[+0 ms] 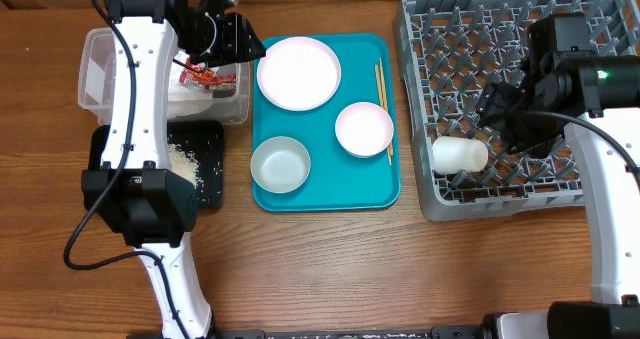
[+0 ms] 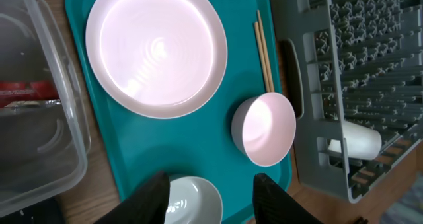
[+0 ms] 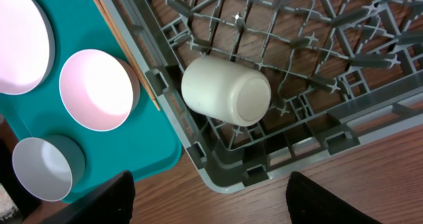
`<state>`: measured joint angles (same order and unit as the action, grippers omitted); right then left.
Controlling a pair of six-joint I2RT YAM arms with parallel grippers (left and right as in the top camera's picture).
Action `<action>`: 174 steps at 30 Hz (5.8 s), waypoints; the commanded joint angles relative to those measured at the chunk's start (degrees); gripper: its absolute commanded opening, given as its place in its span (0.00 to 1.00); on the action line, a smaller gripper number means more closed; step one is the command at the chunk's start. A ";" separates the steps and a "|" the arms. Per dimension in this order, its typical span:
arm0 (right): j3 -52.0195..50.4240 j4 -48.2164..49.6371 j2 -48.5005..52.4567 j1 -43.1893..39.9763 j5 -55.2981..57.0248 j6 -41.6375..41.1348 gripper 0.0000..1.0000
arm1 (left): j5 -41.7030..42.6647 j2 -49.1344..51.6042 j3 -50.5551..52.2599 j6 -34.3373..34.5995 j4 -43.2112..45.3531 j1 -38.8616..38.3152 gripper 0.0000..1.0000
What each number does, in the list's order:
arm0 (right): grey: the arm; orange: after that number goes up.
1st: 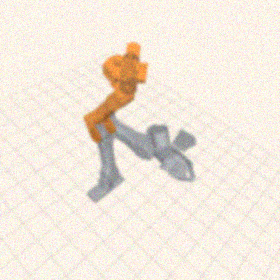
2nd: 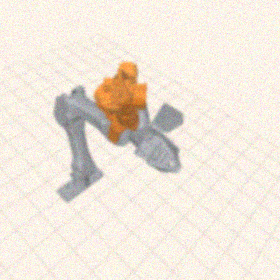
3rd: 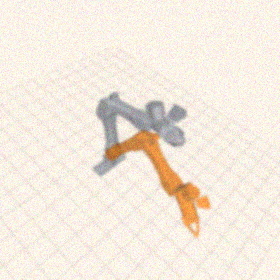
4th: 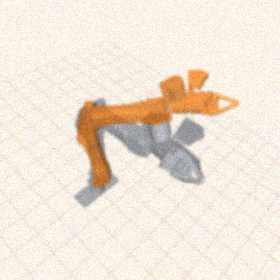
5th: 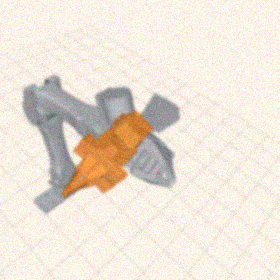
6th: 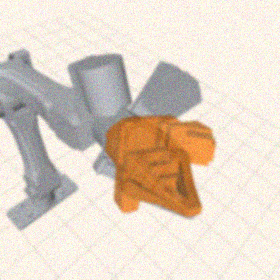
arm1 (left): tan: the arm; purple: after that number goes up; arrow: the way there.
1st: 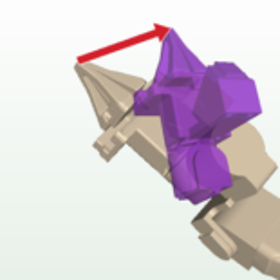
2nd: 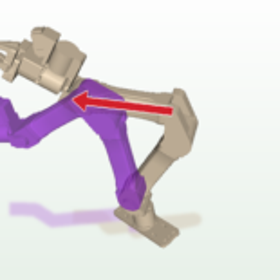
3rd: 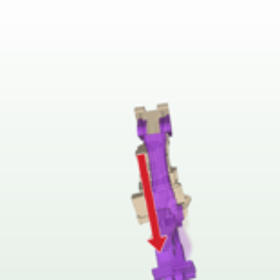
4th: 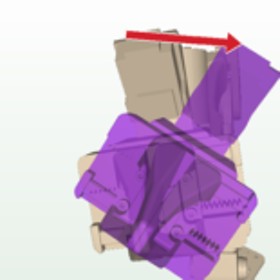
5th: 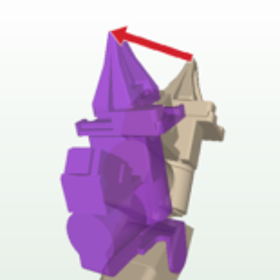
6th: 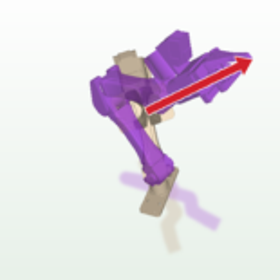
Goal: Sort waste into correct bins and load items into the dishwasher
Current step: 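Open the right gripper and retract the left arm to rest, then reach the right gripper to the pink bowl and grasp its rim, then lift the pink bowl and carry it into the dish rack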
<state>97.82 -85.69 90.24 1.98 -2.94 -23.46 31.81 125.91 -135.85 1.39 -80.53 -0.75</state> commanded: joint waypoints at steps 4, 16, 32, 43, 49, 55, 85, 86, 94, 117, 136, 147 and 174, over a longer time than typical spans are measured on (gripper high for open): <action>0.00 0.68 -0.31 0.26 0.31 -0.35 0.76 | -2.43 -0.46 -1.36 -0.09 -0.70 -0.46 0.47; 0.00 1.29 -0.31 0.28 -0.68 -0.33 0.87 | -2.45 -0.46 -1.36 -0.11 -0.42 -0.44 0.88; 0.00 5.14 -0.31 0.28 -5.01 1.14 1.00 | -7.85 -0.48 -13.55 -1.20 -7.63 -0.39 0.86; 0.00 5.90 -0.31 0.33 -5.75 1.22 1.00 | -13.11 -2.16 -28.09 3.82 -16.28 -0.39 0.86; 0.00 5.97 -0.31 0.33 -5.70 1.31 1.00 | -13.16 -7.63 -28.02 3.85 -16.28 -0.46 0.84; 0.00 6.91 -0.31 0.33 -5.68 2.97 1.00 | -14.82 -13.88 -27.06 4.33 -16.28 -0.46 0.85; 0.00 16.50 20.81 22.23 4.44 -22.53 0.55 | -51.71 -35.10 6.86 22.01 -12.11 1.49 1.00; 0.00 16.81 22.01 22.36 4.39 -23.06 0.52 | -51.69 -34.25 6.86 22.01 -11.34 1.49 1.00; -0.09 17.20 29.64 22.40 3.93 -24.81 0.40 | -50.51 -22.82 6.86 21.70 -9.62 1.49 1.00; -3.93 23.28 26.75 22.27 4.46 -21.03 0.04 | -47.23 -14.53 6.86 21.35 -7.26 1.49 1.00; 1.73 35.04 12.44 21.51 50.93 9.18 0.04 | -46.34 -14.53 6.86 21.38 -7.26 1.46 1.00; 0.11 64.08 23.98 15.85 62.47 44.11 0.04 | -46.34 -14.53 6.86 21.35 -7.26 1.49 1.00; 0.11 95.47 37.83 12.28 62.53 60.76 0.09 | -46.34 -14.53 6.86 21.38 -7.26 1.49 1.00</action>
<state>97.71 6.90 128.16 13.34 58.57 37.32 -14.79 110.93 -128.66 22.37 -87.83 0.43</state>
